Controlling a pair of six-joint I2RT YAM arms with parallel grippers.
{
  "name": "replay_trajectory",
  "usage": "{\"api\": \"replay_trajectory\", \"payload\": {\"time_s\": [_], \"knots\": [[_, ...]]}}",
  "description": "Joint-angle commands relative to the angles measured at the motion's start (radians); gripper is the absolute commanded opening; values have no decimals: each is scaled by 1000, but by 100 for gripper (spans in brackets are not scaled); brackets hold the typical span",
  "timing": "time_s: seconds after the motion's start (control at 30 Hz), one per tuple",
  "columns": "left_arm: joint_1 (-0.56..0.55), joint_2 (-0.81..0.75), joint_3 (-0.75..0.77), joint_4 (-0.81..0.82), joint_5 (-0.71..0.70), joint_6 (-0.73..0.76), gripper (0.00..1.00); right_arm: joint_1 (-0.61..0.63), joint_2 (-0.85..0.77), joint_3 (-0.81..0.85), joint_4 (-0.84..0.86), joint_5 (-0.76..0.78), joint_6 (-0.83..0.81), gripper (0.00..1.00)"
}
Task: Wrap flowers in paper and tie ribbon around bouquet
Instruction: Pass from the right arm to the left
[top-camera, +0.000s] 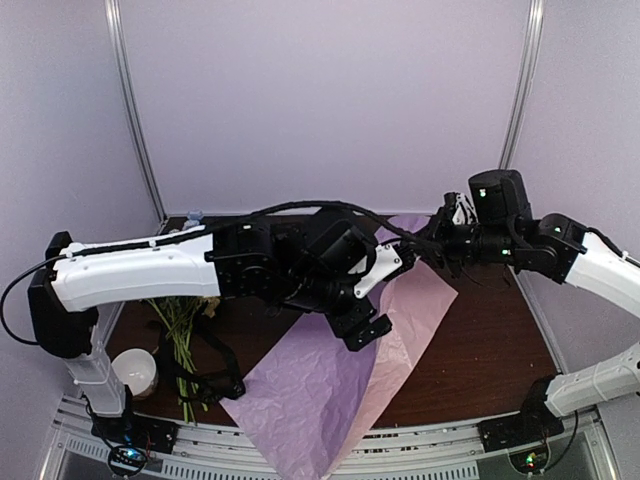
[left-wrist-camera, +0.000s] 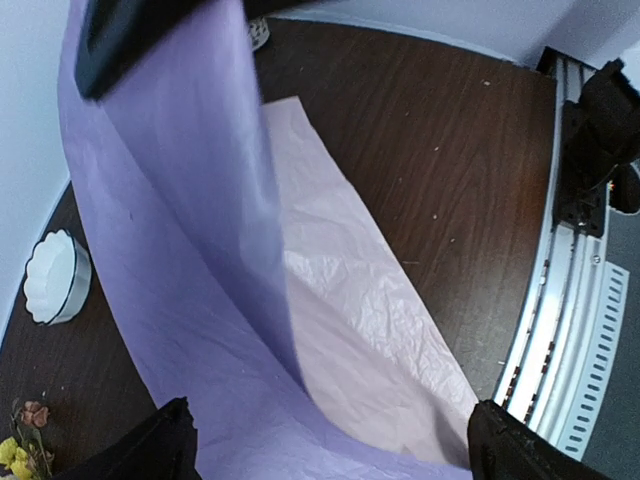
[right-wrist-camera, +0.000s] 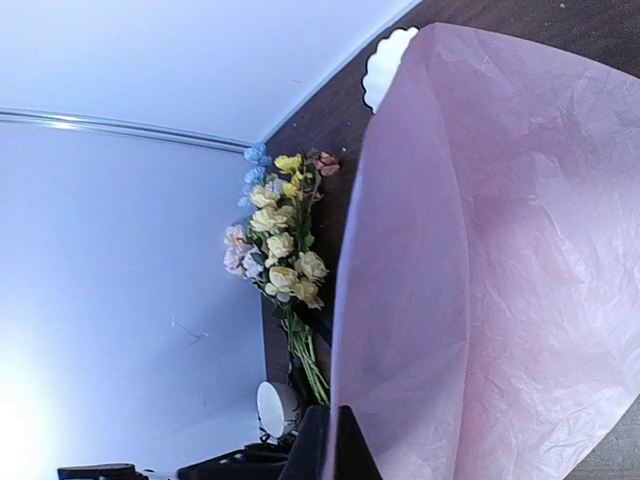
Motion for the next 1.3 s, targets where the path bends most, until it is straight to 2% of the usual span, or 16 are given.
{"api": "replay_trajectory", "payload": {"time_s": [0.0, 0.1, 0.3, 0.5, 0.57, 0.6, 0.63, 0.73, 0.77, 0.8, 0.83, 0.87, 0.97, 1.1, 1.2, 1.27], "knots": [[-1, 10, -14, 36, -136, -73, 98, 18, -32, 10, 43, 102, 78, 0], [4, 41, 2, -2, -240, -76, 98, 20, -25, 43, 22, 96, 60, 0], [22, 58, 8, 70, -45, -39, 98, 22, -21, 58, 37, 143, 87, 0], [24, 89, 6, 108, 20, -41, 98, 28, -5, 85, 60, 157, 131, 0], [24, 95, -4, 109, -23, -45, 97, 34, -8, 101, 47, 177, 128, 0], [25, 98, -9, 102, -57, -47, 92, 39, -14, 105, 41, 188, 128, 0], [30, 98, -12, 88, -87, -58, 83, 41, -21, 107, 38, 197, 127, 0], [53, 66, -25, 37, -123, -90, 25, 40, -38, 110, 12, 222, 115, 0], [56, 42, -34, 35, -112, -81, 9, 41, -42, 113, -2, 232, 99, 0], [60, 18, -41, 37, -91, -65, 0, 37, -41, 115, -14, 242, 80, 0], [67, -10, -44, 37, -45, -49, 0, 26, -33, 122, -25, 232, 54, 0], [84, -42, -45, 36, 22, -38, 0, 2, -19, 140, -41, 202, 21, 6], [195, -142, -68, 51, 302, -53, 0, -111, 64, 254, -218, 97, -181, 38], [428, -189, -136, 112, 621, -90, 0, -239, 147, 369, -445, 87, -445, 78], [566, -140, -149, 84, 783, -74, 0, -339, 155, 321, -508, 125, -565, 97], [647, -72, -114, 29, 866, -33, 0, -421, 162, 246, -493, 116, -611, 100]]}}
